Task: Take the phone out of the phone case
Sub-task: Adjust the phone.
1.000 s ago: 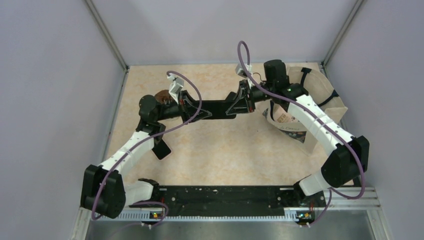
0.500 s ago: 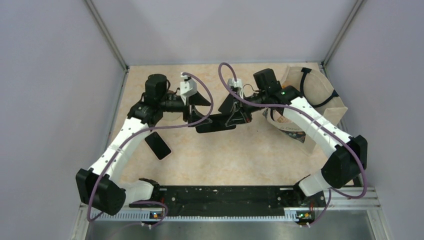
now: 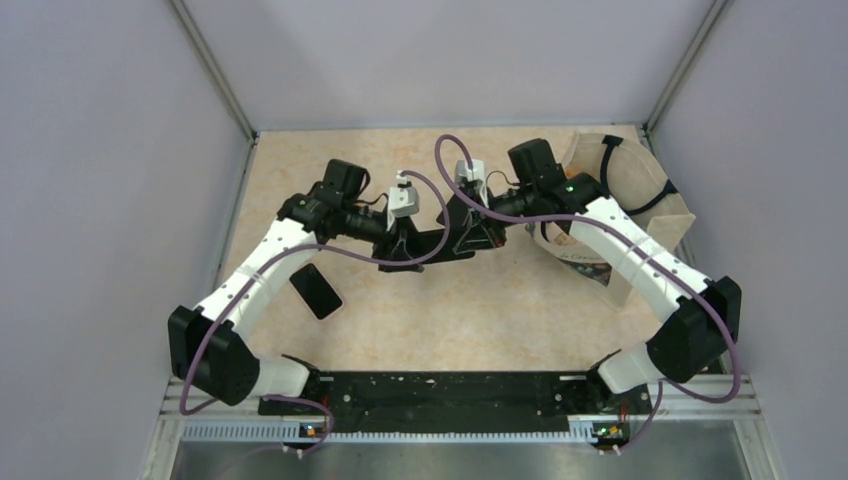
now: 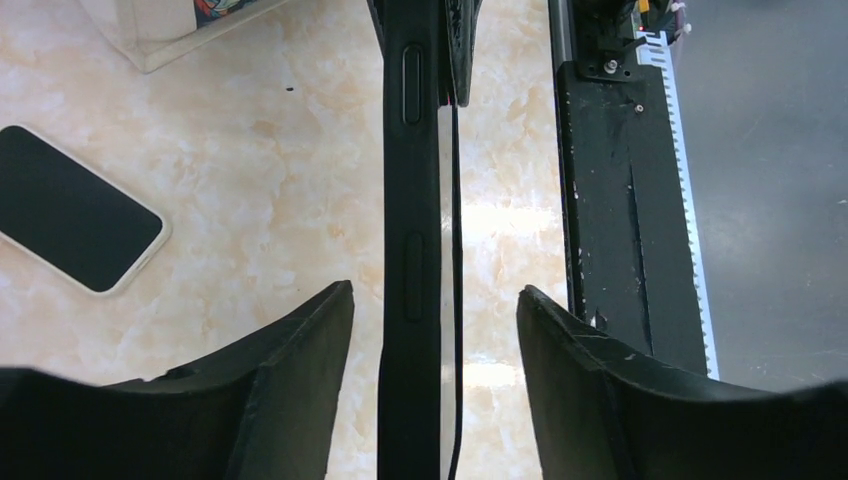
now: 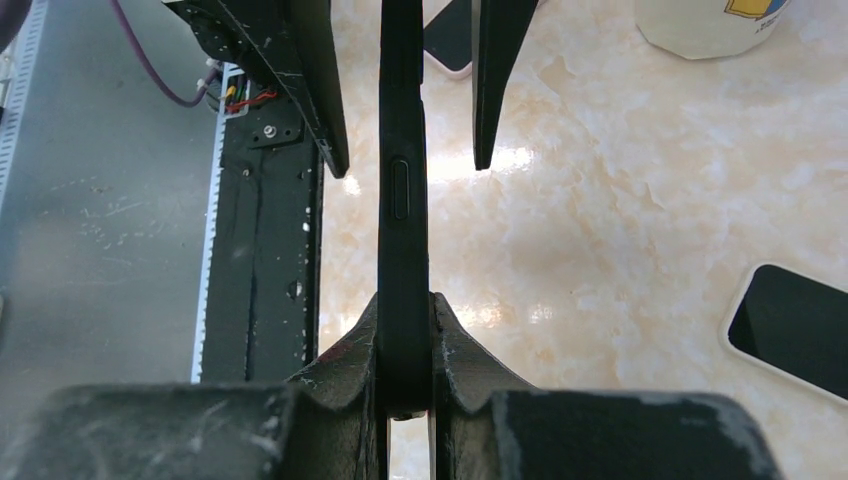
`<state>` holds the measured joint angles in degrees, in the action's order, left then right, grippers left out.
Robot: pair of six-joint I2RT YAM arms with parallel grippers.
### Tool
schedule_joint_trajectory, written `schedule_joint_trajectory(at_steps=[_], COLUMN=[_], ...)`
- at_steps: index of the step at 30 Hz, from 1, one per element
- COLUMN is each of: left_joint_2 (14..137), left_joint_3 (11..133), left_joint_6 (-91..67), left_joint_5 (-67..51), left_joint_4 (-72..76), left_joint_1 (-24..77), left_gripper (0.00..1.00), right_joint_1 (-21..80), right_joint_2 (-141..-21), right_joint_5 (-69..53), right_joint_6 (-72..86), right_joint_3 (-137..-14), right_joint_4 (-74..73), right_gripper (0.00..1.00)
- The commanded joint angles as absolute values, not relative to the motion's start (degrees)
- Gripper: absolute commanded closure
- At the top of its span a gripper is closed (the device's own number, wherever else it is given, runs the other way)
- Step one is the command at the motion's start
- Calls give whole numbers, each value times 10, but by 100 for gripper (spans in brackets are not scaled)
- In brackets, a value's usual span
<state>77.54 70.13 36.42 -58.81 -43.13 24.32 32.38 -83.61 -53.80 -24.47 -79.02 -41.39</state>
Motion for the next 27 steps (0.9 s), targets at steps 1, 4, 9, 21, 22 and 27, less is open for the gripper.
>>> schedule_joint_trajectory(at_steps=[1, 4, 9, 21, 22, 27], left_joint_2=[784, 798, 814, 709, 699, 662], left_joint_3=[711, 714, 723, 592, 579, 534], left_joint_6=[381, 378, 373, 266, 256, 212], left_joint_5=[-587, -585, -590, -577, -578, -584], left_joint_4=[-435, -435, -435, -228, -207, -152], left_joint_1=[254, 263, 269, 270, 269, 269], left_gripper=[38, 50, 94, 100, 100, 100], right_joint_1=[330, 331, 335, 306, 300, 287], right_joint_2=[-799, -798, -797, -787, -791, -809], right_joint_5=[-558, -556, -552, -577, -593, -653], right_joint_6=[-257, -257, -259, -178, -166, -131], right_joint_3=[-803, -802, -794, -776, -776, -763], right_joint_4=[-391, -388, -388, -342, -335, -303], right_gripper=[100, 100, 100, 32, 31, 31])
